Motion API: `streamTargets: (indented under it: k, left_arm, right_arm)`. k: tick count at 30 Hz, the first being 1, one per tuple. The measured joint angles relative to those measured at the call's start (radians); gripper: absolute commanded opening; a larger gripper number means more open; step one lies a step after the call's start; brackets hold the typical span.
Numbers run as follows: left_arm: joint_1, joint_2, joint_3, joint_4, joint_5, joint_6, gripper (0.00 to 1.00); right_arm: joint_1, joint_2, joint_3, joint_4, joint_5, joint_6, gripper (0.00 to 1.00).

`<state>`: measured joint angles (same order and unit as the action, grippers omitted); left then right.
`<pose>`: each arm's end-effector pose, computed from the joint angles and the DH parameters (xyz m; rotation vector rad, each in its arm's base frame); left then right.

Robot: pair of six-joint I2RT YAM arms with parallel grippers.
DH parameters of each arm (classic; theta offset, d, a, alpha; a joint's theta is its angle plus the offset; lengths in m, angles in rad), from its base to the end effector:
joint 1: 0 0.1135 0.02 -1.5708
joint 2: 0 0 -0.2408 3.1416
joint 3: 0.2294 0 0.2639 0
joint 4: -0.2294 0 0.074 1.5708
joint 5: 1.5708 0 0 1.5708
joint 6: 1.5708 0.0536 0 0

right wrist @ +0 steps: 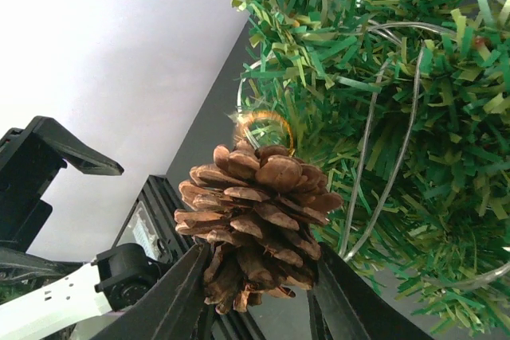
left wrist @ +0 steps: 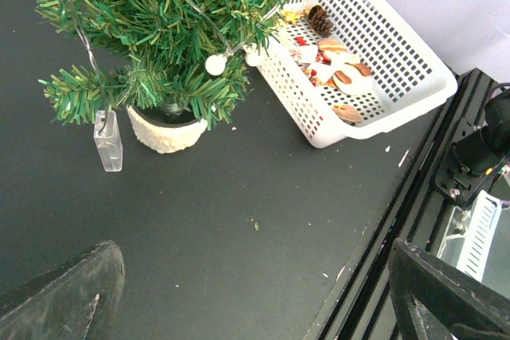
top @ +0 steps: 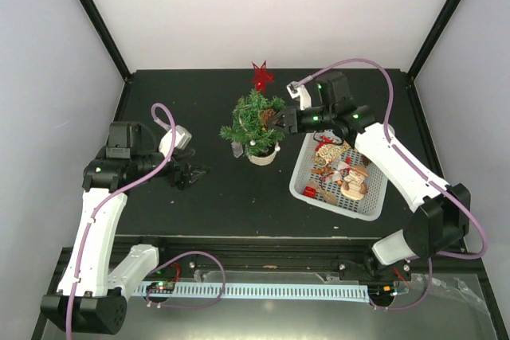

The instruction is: Decorate the small christmas tree

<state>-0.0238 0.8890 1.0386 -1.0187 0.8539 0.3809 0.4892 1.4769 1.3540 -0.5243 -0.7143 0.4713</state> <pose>0.1829 -0.0448 0.3147 0.7958 2.0681 -0.8365 0.2935 0.1960 0.3123 -0.4502 2.3090 1.2972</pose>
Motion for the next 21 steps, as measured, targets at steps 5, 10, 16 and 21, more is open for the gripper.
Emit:
streamTargets:
  k: [5, 10, 16, 21]
  left_arm:
    - [0.0, 0.0, 0.0, 0.0, 0.0, 0.0, 0.91]
    - [0.0, -0.009, -0.003, 0.001, 0.0, 0.0, 0.91]
    - [0.0, -0.019, -0.01, 0.003, 0.0, 0.0, 0.91]
    - [0.0, -0.019, -0.013, 0.003, 0.0, 0.0, 0.91]
  right_arm:
    - [0.0, -0.013, -0.012, -0.006, 0.017, -0.011, 0.34]
    - [0.0, -0.017, -0.02, -0.006, 0.023, -0.013, 0.34]
    - [0.0, -0.017, -0.019, -0.001, 0.024, -0.013, 0.34]
    - [0.0, -0.009, -0.006, 0.008, 0.024, -0.009, 0.35]
